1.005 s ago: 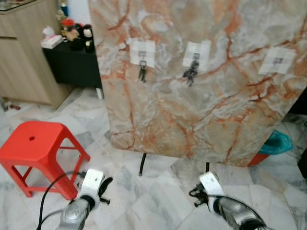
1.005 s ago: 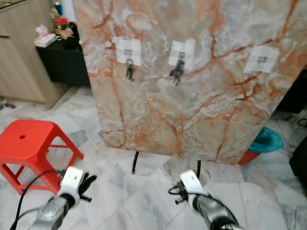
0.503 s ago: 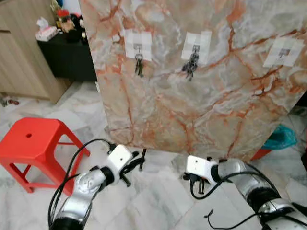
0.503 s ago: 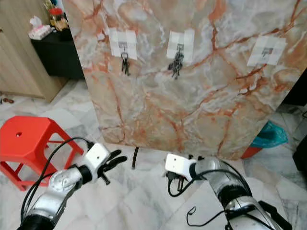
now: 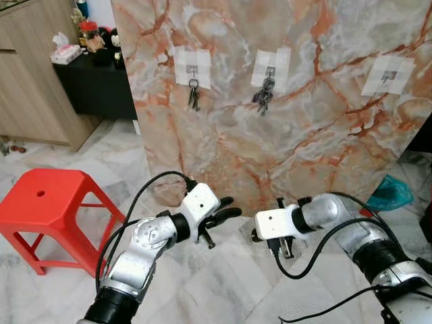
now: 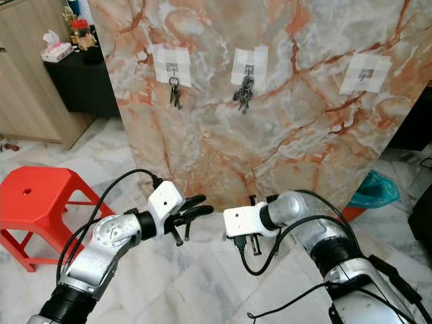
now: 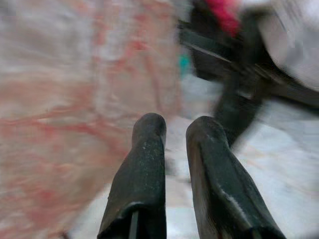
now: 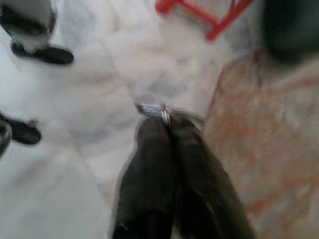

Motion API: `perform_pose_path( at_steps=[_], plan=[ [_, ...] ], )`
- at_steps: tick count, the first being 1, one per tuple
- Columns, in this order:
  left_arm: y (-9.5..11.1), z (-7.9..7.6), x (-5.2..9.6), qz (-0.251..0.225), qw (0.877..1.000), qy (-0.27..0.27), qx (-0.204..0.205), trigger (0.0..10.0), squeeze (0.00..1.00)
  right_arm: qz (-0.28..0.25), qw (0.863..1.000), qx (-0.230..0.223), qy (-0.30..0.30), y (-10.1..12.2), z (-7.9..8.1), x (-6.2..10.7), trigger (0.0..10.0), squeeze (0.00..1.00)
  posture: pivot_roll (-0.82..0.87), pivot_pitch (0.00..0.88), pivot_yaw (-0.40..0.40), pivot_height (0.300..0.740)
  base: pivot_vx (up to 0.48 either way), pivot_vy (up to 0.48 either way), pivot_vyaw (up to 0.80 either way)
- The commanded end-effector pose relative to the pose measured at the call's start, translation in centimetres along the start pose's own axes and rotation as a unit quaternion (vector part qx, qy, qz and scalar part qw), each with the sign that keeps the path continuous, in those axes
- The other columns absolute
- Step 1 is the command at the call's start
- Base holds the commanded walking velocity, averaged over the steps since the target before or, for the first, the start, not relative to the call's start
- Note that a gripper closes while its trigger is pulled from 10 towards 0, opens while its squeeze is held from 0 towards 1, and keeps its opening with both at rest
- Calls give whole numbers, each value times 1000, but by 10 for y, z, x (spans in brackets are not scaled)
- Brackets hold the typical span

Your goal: Hang keys on a hook

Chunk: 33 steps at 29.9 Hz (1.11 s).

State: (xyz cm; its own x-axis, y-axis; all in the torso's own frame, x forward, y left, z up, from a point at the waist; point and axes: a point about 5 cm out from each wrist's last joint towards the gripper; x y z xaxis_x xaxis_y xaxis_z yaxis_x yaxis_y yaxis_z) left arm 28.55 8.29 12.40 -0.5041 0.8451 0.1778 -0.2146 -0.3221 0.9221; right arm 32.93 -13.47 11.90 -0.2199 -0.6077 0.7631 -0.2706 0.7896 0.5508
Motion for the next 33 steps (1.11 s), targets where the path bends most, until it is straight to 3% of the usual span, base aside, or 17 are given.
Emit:
perform_pose_path(
  at_steps=[1,7,12,14,17,21,23,26,30,33],
  plan=[
    [3,-7,1,-4,999,-37,10,10000,0,-10,999,42,-5,13,-9,10,10000,0,5,44,-48,740,0,0,0],
    [-6,-12,11,32,996,-80,-6,10000,0,11,997,78,22,16,-8,18,10000,0,3,35,-45,740,0,0,0],
    [-5,-10,15,40,998,-55,-12,10000,0,39,999,15,-28,5,-18,17,10000,0,1,28,-46,740,0,0,0],
    [-6,-12,17,49,998,-45,-22,10000,0,8,998,-14,-55,11,-21,12,10000,0,1,24,-45,740,0,0,0],
    [-6,-16,17,46,998,-44,-13,10000,0,-19,998,-25,-59,20,-20,7,10000,0,5,20,-45,740,0,0,0],
    [-7,-18,16,52,997,-40,-27,10000,0,-9,996,-38,-74,21,-23,5,10000,0,1,16,-45,740,0,0,0],
    [-4,-15,12,49,998,-2,-36,10000,0,-17,988,-82,-127,24,-35,4,10000,0,-1,10,-44,740,0,0,0],
    [-3,-13,11,47,998,15,-39,10000,0,-30,984,-106,-139,28,-39,4,10000,0,0,8,-45,740,0,0,0],
    [-3,-8,9,66,991,83,-83,10000,0,-47,982,-129,-131,35,-37,3,10000,0,0,6,-48,740,0,0,0],
    [-4,-7,6,75,987,108,-94,10000,0,-51,981,-132,-133,38,-38,3,10000,0,-2,8,-48,740,0,0,0]
  ],
)
Point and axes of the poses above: a point about 5 cm out from each wrist's last joint towards the gripper, its own x axis pointing back from the gripper into the wrist, its own y axis along the axis of the wrist's last joint, z = x × y, and after that the axes turned 8 degrees about -x, right-handed
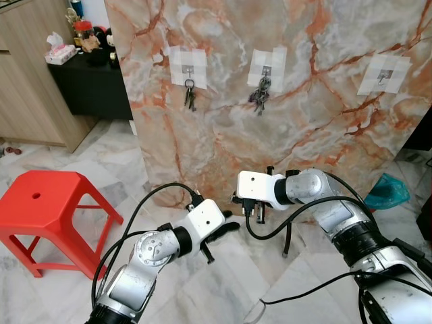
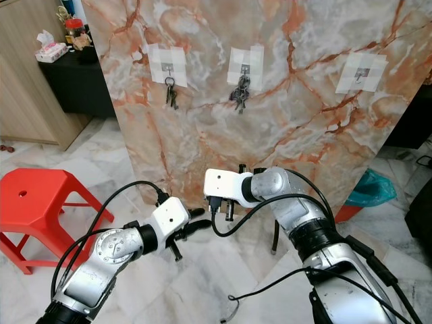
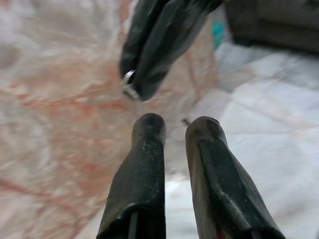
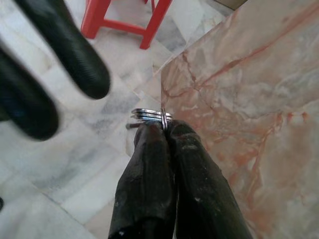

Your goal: Hang keys on a hook

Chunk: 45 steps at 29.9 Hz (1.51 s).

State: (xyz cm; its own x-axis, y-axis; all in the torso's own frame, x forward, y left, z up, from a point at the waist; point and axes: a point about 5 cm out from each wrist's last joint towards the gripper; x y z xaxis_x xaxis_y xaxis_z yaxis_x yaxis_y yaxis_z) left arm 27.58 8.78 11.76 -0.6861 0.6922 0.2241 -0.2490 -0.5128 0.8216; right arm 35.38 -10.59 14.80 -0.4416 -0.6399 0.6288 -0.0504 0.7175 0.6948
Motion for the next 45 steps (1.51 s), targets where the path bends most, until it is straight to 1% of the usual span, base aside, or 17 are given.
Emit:
perform_pose_path(
  at_steps=[1,2,3,4,5,6,8,12,18,25,28,33,37,45],
  plan=[
    [2,2,-3,2,1000,21,-15,10000,0,-16,1000,-3,-6,7,-2,3,10000,0,-5,13,-49,740,0,0,0],
    [3,2,-3,3,1000,26,-17,10000,0,-16,1000,-4,-6,8,-2,3,10000,0,-5,13,-49,740,0,0,0],
    [5,2,-4,3,999,34,-29,10000,0,-15,1000,-7,-8,8,-2,3,10000,0,-5,16,-49,740,0,0,0],
    [5,2,-4,3,999,34,-29,10000,0,-15,1000,-7,-8,8,-2,3,10000,0,-5,16,-49,740,0,0,0],
    [6,1,-5,6,998,44,-40,10000,0,-15,1000,-12,-10,9,-2,3,10000,0,-5,17,-50,740,0,0,0],
    [7,1,-7,12,996,72,-45,10000,0,-15,1000,-22,-13,10,-1,3,10000,0,-2,20,-50,740,0,0,0],
    [7,0,-9,17,995,91,-37,10000,0,-17,999,-25,-11,11,0,3,10000,0,-2,20,-50,740,0,0,0],
    [9,-4,-12,22,994,99,-37,10000,0,-19,999,-31,-12,12,2,2,10000,0,-3,24,-47,740,0,0,0],
    [9,0,-15,30,992,117,-33,10000,0,-28,999,-41,-14,18,3,2,10000,0,-4,25,-46,740,0,0,0],
    [6,1,-15,45,990,123,-57,10000,0,-35,998,-43,-16,23,2,4,10000,0,-7,40,-42,740,0,0,0],
    [4,4,-15,52,988,133,-59,10000,0,-38,998,-43,-16,25,1,6,10000,0,-7,43,-42,740,0,0,0],
    [5,10,-14,52,984,156,-63,10000,0,-44,998,-45,-13,28,3,7,10000,0,-7,45,-42,740,0,0,0],
    [4,13,-14,50,983,165,-58,10000,0,-46,998,-47,-9,29,5,7,10000,0,-6,45,-41,740,0,0,0],
    [7,14,-13,40,983,168,-61,10000,0,-45,998,-47,-6,29,7,6,10000,0,-5,47,-40,740,0,0,0]
  ],
)
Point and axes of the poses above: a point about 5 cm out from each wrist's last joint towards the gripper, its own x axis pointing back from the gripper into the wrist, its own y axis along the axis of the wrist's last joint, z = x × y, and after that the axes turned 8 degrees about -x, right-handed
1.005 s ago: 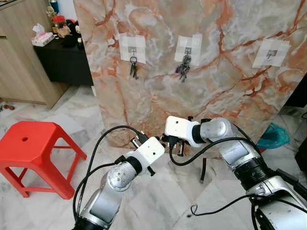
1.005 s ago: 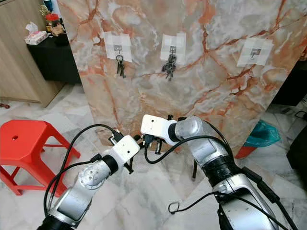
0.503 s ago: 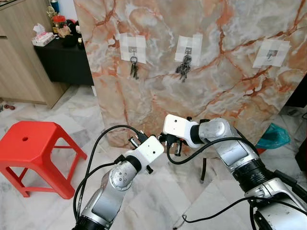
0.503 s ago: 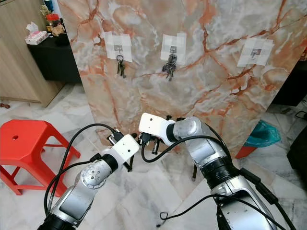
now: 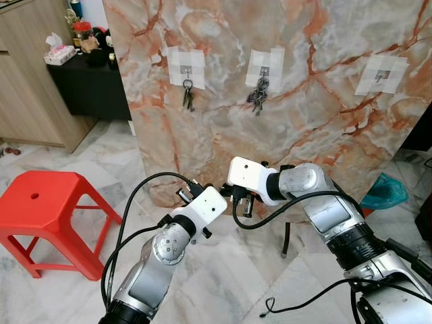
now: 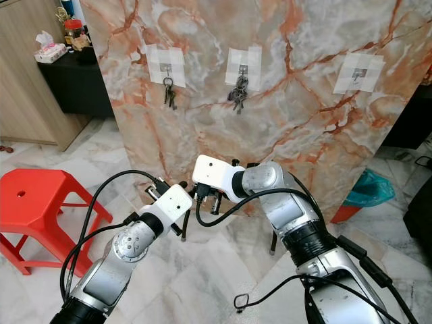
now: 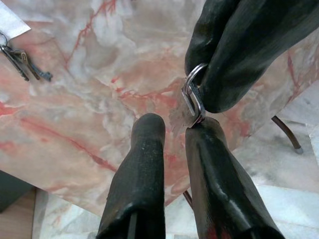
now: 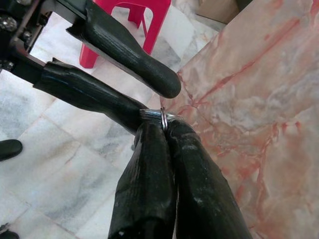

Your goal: Hang keys on a hook

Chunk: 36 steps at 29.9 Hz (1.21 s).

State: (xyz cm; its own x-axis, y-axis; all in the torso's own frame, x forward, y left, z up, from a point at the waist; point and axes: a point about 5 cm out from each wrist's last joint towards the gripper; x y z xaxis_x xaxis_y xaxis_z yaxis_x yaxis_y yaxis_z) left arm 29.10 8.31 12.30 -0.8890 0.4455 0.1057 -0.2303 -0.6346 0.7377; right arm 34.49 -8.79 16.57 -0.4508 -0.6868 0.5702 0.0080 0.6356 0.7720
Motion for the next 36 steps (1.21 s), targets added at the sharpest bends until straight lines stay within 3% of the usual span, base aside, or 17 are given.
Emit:
perform_pose_path(
  at_steps=[1,9,23,26,36],
  plan=[
    [5,3,-1,-17,1000,4,-2,10000,0,-5,1000,3,-1,2,1,2,10000,0,-5,47,-40,740,0,0,0],
    [15,-8,2,-51,998,-41,1,10000,0,13,1000,-9,-15,-8,-3,-1,10000,0,-1,49,-39,740,0,0,0],
    [14,-11,2,-45,997,-57,-12,10000,0,4,1000,-16,-18,-5,-2,-3,10000,0,3,50,-36,740,0,0,0],
    [8,-6,-1,-21,998,-30,-48,10000,0,0,1000,-11,-18,-1,-3,-3,10000,0,-1,51,-37,740,0,0,0],
    [6,6,-3,-12,998,20,-50,10000,0,-4,1000,-6,-9,1,2,-2,10000,0,-3,52,-38,740,0,0,0]
  ],
)
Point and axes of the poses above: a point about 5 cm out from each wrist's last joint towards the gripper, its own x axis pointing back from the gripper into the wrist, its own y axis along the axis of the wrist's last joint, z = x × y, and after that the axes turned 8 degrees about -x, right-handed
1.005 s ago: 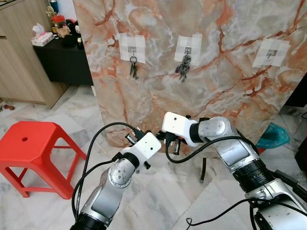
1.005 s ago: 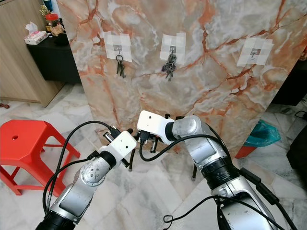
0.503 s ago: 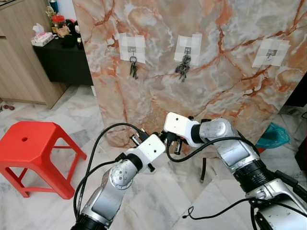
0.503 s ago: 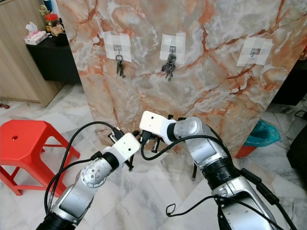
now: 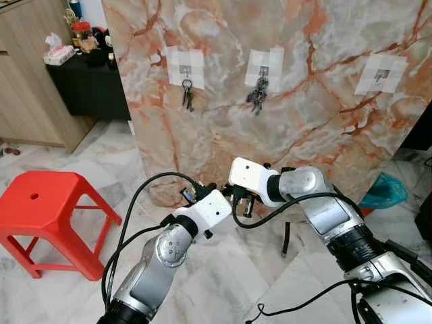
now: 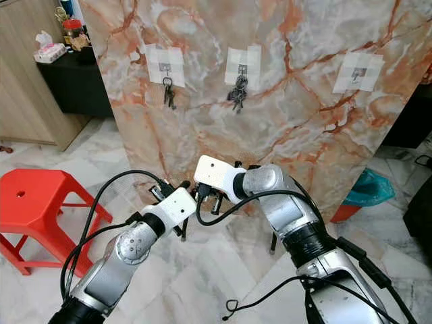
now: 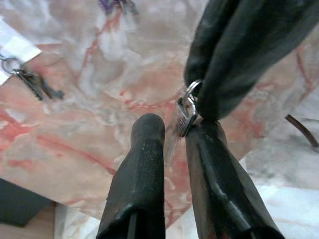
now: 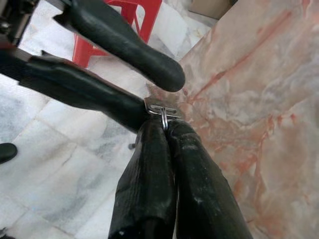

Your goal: Hang keys on a hook

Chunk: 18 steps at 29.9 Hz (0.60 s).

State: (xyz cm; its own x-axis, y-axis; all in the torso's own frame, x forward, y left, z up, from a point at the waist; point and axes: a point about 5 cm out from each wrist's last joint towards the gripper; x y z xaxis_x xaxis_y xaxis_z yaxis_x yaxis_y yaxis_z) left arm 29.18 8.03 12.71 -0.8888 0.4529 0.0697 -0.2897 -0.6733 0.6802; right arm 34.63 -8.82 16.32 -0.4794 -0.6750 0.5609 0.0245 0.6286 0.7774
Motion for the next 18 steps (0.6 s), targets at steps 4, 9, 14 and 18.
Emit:
perform_pose_path(
  at_steps=[4,9,14,18],
  plan=[
    [1,3,-2,2,1000,8,-6,10000,0,-5,1000,3,10,3,3,-1,10000,0,-3,51,-38,740,0,0,0],
    [1,0,-1,-1,1000,3,-7,10000,0,-5,1000,3,11,4,4,-1,10000,0,0,54,-40,740,0,0,0],
    [0,-1,-1,-3,1000,0,-6,0,0,-5,1000,4,14,4,5,0,10000,0,0,55,-38,740,0,0,0],
    [1,-1,-1,-5,1000,-1,-6,0,0,-5,1000,3,14,4,5,0,10000,0,-1,56,-37,740,0,0,0]
  ],
)
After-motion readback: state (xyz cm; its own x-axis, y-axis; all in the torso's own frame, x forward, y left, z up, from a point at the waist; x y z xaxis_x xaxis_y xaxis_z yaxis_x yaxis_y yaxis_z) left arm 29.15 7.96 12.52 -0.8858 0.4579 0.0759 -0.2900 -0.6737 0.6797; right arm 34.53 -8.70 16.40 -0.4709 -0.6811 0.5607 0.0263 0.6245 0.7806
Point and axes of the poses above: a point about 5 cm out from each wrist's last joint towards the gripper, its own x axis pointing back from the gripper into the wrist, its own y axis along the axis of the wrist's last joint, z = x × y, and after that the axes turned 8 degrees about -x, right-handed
